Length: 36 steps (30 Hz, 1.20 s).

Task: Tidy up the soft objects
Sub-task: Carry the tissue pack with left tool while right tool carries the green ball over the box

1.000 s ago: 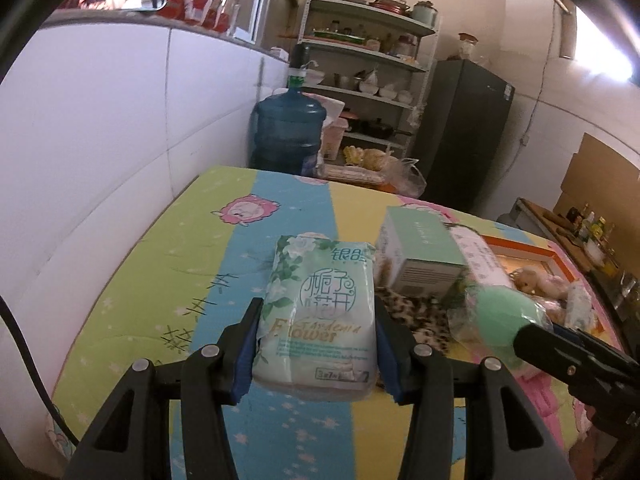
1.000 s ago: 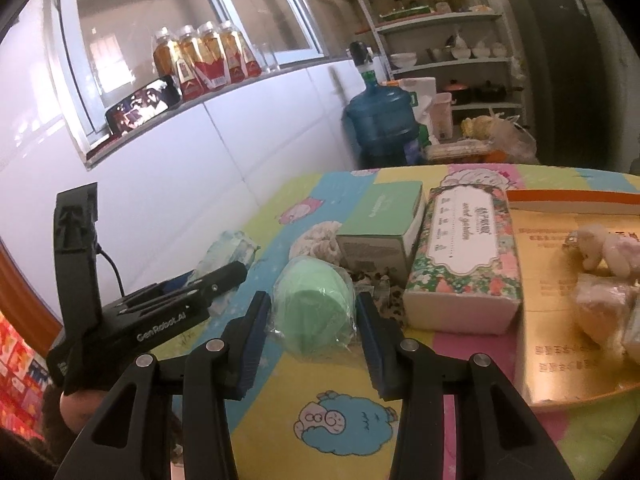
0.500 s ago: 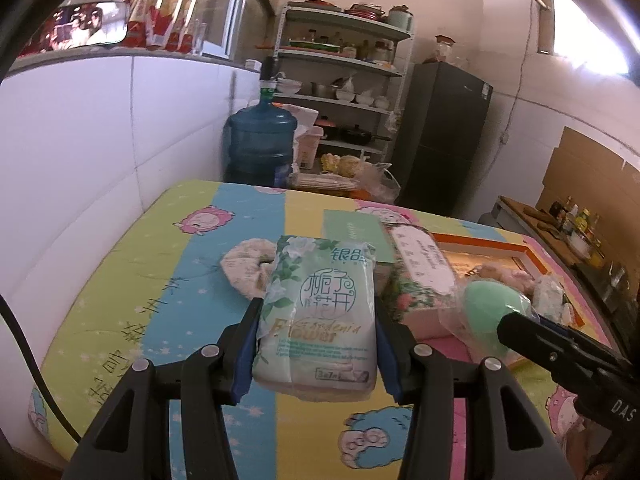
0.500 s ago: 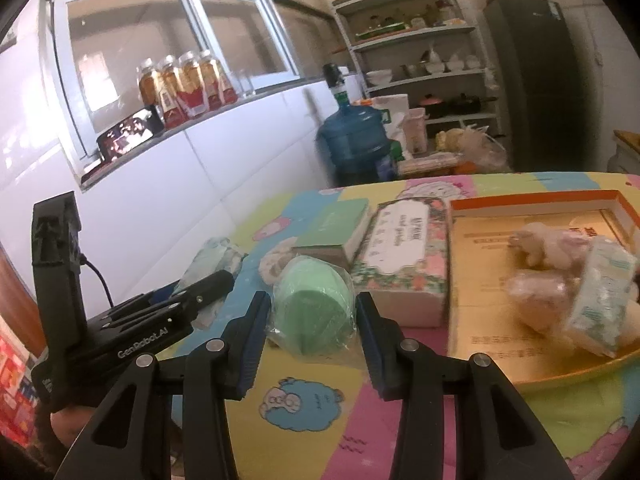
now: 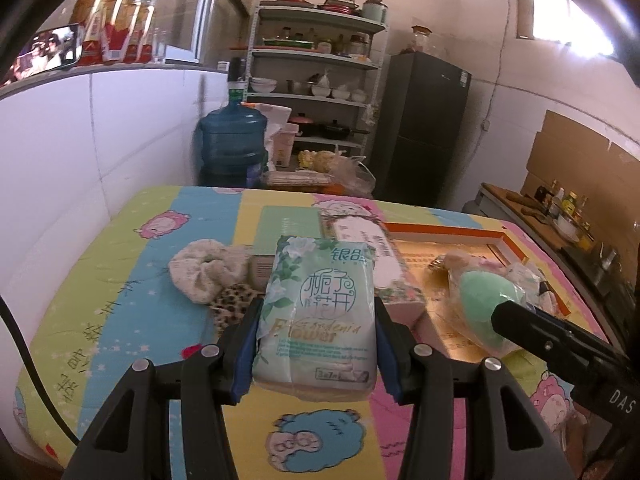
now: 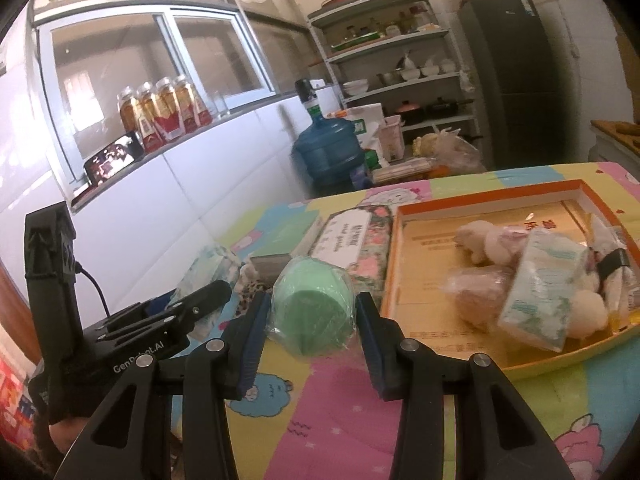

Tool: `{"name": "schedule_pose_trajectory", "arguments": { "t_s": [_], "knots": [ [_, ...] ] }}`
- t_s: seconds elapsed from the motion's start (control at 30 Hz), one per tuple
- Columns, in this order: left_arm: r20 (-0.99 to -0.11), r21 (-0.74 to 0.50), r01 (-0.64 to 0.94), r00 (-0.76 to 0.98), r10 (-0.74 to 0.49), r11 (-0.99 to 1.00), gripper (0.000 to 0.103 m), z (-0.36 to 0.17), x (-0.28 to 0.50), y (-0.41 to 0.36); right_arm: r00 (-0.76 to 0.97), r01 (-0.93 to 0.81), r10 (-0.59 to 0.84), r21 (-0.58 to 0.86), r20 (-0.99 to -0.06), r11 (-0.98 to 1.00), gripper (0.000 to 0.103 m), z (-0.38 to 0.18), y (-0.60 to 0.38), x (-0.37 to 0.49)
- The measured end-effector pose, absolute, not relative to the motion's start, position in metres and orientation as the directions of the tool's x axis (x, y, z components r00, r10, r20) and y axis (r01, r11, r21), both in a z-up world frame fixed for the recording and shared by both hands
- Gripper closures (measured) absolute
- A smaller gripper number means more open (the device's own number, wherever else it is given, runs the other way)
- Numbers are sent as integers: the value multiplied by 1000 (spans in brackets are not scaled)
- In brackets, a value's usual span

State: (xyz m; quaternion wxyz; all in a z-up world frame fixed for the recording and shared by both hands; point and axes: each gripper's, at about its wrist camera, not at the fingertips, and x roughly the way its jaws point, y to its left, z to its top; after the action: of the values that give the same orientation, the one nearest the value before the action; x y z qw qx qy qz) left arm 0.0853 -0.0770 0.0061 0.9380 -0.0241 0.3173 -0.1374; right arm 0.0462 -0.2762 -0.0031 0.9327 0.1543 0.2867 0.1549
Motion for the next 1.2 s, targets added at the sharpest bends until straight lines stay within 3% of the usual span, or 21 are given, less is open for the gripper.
{"name": "schedule_pose_trajectory", "arguments": {
  "t_s": [1.2],
  "knots": [
    [-607,-129,439,674,-420,889,52,2,103,-225,863,-14,214,403,-457,915,58,-5,-418,31]
  ]
}}
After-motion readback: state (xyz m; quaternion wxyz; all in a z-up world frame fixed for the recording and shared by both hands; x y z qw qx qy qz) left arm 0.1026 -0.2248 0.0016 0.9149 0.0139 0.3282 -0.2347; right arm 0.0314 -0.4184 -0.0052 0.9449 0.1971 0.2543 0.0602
